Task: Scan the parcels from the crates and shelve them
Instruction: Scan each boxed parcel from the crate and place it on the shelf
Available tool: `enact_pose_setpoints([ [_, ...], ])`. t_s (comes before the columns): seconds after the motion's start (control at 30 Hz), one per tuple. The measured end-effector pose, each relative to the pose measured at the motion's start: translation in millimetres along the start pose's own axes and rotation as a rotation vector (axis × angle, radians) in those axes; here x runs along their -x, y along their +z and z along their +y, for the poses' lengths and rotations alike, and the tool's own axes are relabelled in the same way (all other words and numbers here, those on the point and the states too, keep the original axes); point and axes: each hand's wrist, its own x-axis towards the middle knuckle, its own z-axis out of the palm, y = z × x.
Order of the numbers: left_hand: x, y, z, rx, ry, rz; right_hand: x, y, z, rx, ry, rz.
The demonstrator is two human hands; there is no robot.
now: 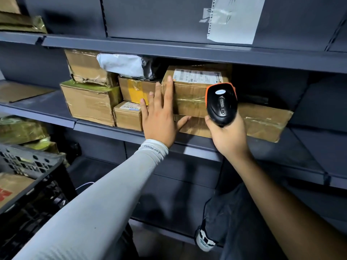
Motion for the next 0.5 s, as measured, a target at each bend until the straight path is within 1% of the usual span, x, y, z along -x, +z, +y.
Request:
enact_pose_setpoints([
  [0.13,2,6,-1,-0.003,0.027,0.037,13,3,14,0.102,-0.236,0.046],
  [0.2,4,8,-1,0.013,0.045,0.03,22,1,22,0.237,-0.335,0.007],
  [0.3,6,10,-3,0.046,0.058,0.043,23,-1,26,0.435,-0.35,-0.085],
  [0.4,6,17,-6,0.039,0.073,0.075,16,2,28,0.496,-0.346,-0.099],
  [0.5,-1,25,-7,-0.003,0.065,0.047,6,8,29,0.542,-0.299,-0.11],
])
